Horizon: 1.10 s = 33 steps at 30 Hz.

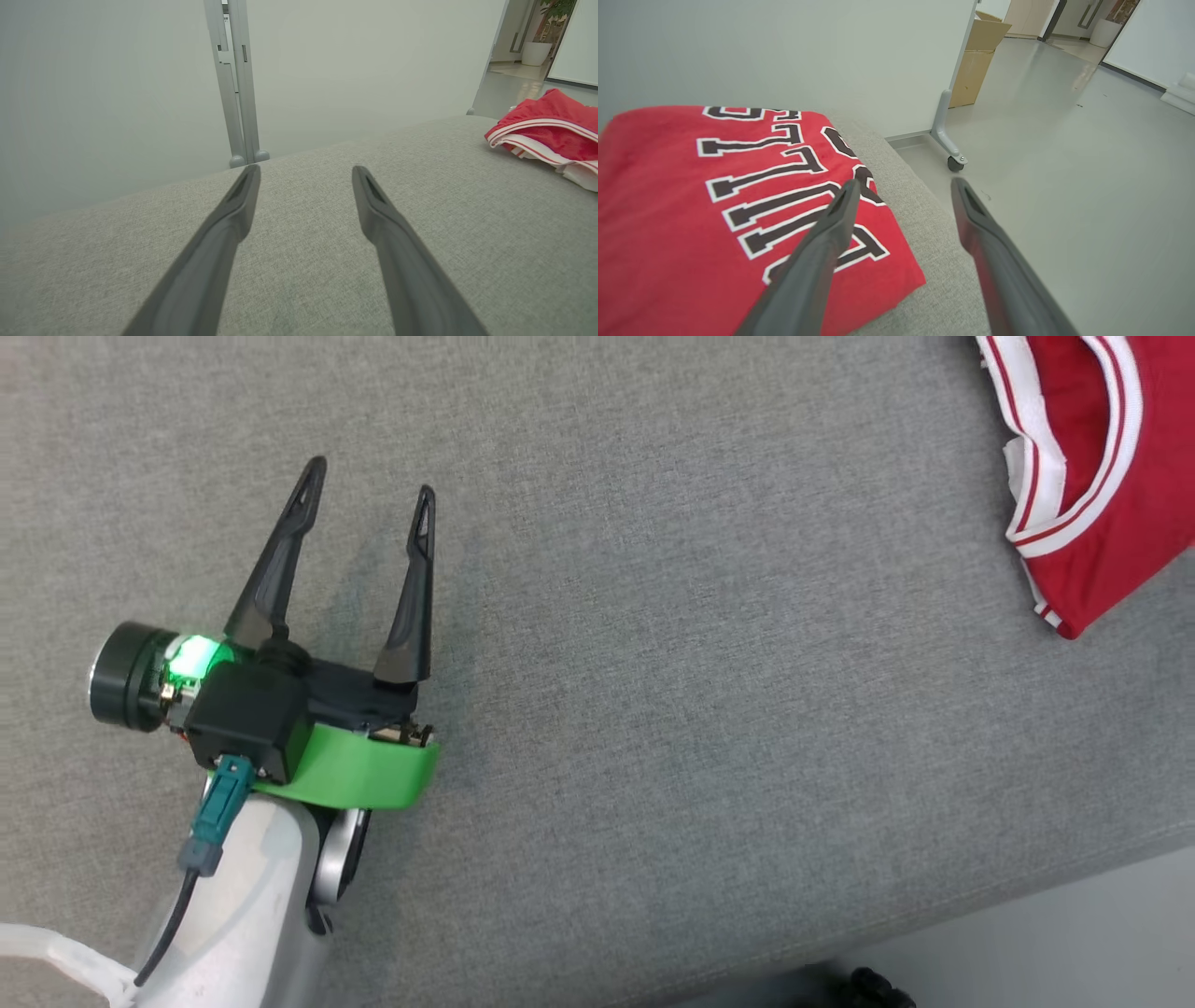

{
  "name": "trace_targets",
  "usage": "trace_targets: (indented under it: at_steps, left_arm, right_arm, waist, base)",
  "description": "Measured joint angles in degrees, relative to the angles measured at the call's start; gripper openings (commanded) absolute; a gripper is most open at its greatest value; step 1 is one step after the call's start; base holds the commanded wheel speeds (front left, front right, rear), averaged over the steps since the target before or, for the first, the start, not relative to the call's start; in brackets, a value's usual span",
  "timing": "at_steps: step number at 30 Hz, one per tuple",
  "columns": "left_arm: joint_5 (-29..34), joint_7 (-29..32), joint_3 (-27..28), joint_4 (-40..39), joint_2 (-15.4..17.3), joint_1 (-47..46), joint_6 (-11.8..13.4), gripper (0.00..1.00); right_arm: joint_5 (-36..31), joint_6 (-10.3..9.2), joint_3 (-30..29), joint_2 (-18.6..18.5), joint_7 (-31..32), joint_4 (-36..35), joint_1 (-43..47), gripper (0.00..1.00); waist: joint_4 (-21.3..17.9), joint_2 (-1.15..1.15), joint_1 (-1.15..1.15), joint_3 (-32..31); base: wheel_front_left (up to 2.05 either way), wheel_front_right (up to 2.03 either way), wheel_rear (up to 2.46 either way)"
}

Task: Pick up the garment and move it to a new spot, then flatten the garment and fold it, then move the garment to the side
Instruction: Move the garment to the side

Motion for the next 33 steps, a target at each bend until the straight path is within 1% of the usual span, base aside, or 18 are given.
trace_targets:
  at_steps: [4, 5, 8, 11, 15, 19, 23, 24, 28, 33]
  left_arm:
    - [-1.12, -0.48, 0.69, 1.18, 0.01, 2.99, 0.80, 1.00]
    - [-1.40, -0.55, 0.91, 1.37, 0.02, 3.82, 1.10, 1.00]
    - [-2.10, -0.70, 1.54, 1.66, 0.10, 6.03, 1.99, 1.00]
    - [-2.83, -0.70, 2.19, 1.97, 0.29, 8.23, 2.54, 1.00]
    - [-4.43, -0.74, 3.11, 2.40, 0.33, 11.36, 3.44, 1.00]
    - [-5.55, -1.04, 4.34, 2.86, 0.33, 14.22, 4.45, 1.00]
    - [-6.41, -1.31, 4.89, 3.69, 0.31, 16.11, 4.86, 1.00]
    - [-7.01, -1.47, 5.13, 4.35, 0.31, 17.27, 5.09, 1.00]
    - [-7.94, -1.76, 5.53, 5.56, 0.04, 18.76, 5.25, 1.00]
    - [-8.58, -2.20, 5.89, 7.44, 0.00, 20.90, 5.19, 1.00]
  right_arm:
    - [-2.85, -0.01, -3.77, 5.81, 0.00, -8.91, 8.01, 1.00]
    - [-3.36, -0.01, -4.39, 7.60, 0.00, -10.88, 10.06, 1.00]
    - [-4.58, -0.01, -5.11, 11.32, 0.00, -16.70, 15.37, 1.00]
    - [-5.59, -0.01, -4.63, 14.89, 0.00, -22.63, 20.65, 1.00]
    - [-6.89, -0.01, -1.91, 19.29, 0.00, -29.82, 27.32, 1.00]
    - [-8.02, -0.01, 0.59, 22.91, 0.87, -36.80, 33.21, 1.00]
    - [-8.42, -0.01, 2.33, 25.08, 2.97, -42.73, 37.46, 1.00]
    - [-8.77, -0.01, 3.10, 26.03, 4.12, -45.51, 39.48, 1.00]
    - [-9.53, -0.01, 4.59, 27.00, 6.28, -49.66, 42.27, 1.00]
    - [-10.59, -0.01, 5.87, 27.60, 8.47, -52.66, 45.10, 1.00]
  waist:
    - [-0.22, 0.00, 0.00, -3.34]
    - [-0.29, 0.00, 0.00, -4.26]
    - [-0.45, 0.00, 0.00, -6.92]
    - [-0.49, 0.00, 0.00, -9.60]
    - [-0.30, 0.00, 0.00, -13.16]
    - [0.31, 0.00, 0.00, -16.43]
    - [1.60, 0.00, -0.01, -18.92]
    - [2.69, 0.00, 0.00, -19.99]
    - [5.05, 0.00, 0.00, -21.78]
    - [7.40, 0.00, 0.00, -24.53]
  base:
    - [0.00, 0.00, 0.00]
    - [0.00, 0.00, 0.00]
    - [0.00, 0.00, 0.00]
    - [0.00, 0.00, 0.00]
    - [0.00, 0.00, 0.00]
    - [0.00, 0.00, 0.00]
    - [0.00, 0.00, 0.00]
    - [0.00, 0.00, 0.00]
    - [0.00, 0.00, 0.00]
    - [0.00, 0.00, 0.00]
